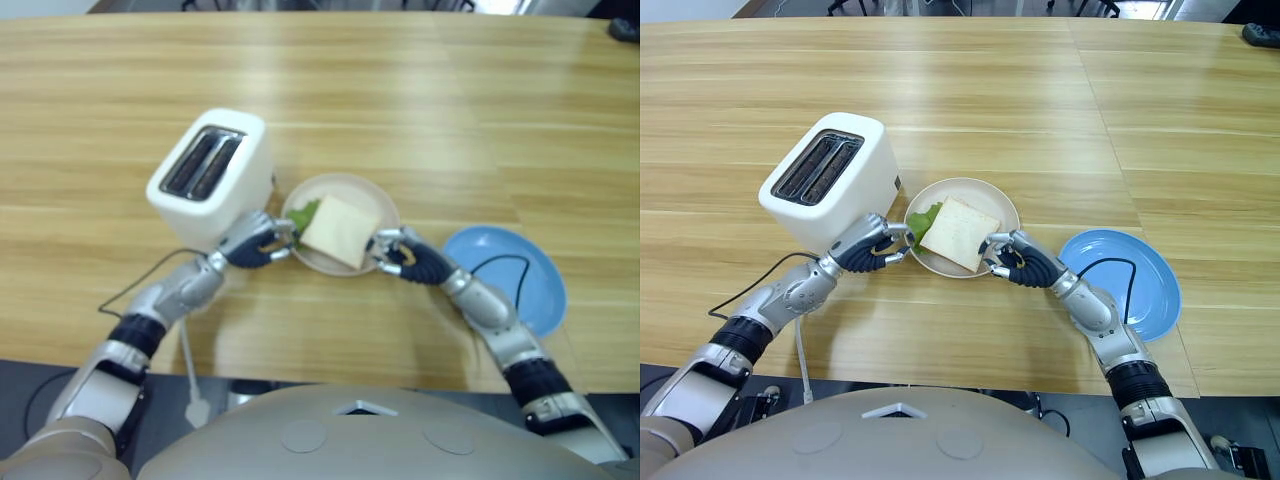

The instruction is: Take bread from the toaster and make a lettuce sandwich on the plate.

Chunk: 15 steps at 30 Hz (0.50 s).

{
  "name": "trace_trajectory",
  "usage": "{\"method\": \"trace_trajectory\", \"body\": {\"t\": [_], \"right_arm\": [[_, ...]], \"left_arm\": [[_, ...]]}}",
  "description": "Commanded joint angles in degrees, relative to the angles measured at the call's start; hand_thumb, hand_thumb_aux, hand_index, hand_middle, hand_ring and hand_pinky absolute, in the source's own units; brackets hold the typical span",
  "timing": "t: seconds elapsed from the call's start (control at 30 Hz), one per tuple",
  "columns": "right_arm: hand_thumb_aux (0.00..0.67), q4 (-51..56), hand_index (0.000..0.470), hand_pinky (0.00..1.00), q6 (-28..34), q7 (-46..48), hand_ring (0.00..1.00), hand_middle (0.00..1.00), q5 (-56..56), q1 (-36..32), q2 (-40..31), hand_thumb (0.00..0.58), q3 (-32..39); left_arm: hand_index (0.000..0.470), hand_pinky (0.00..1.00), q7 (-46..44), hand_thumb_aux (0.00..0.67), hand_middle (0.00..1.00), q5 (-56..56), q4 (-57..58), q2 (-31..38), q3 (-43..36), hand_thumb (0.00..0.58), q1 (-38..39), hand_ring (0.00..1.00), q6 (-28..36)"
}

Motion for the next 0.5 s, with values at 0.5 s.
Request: {"method": "trace_trajectory", "body": {"t": [0.5], "right_arm": [[0.000, -16.59, 0.000, 0.00, 9.13, 7.89, 0.00, 0.00, 41.71, -4.83, 8.79, 0.000, -15.42]], "left_arm": [[0.000, 0.00, -17.26, 0.000, 0.00, -50.73, -35.95, -3.27, 18.10, 0.000, 2.74, 0.00, 15.76]]}}
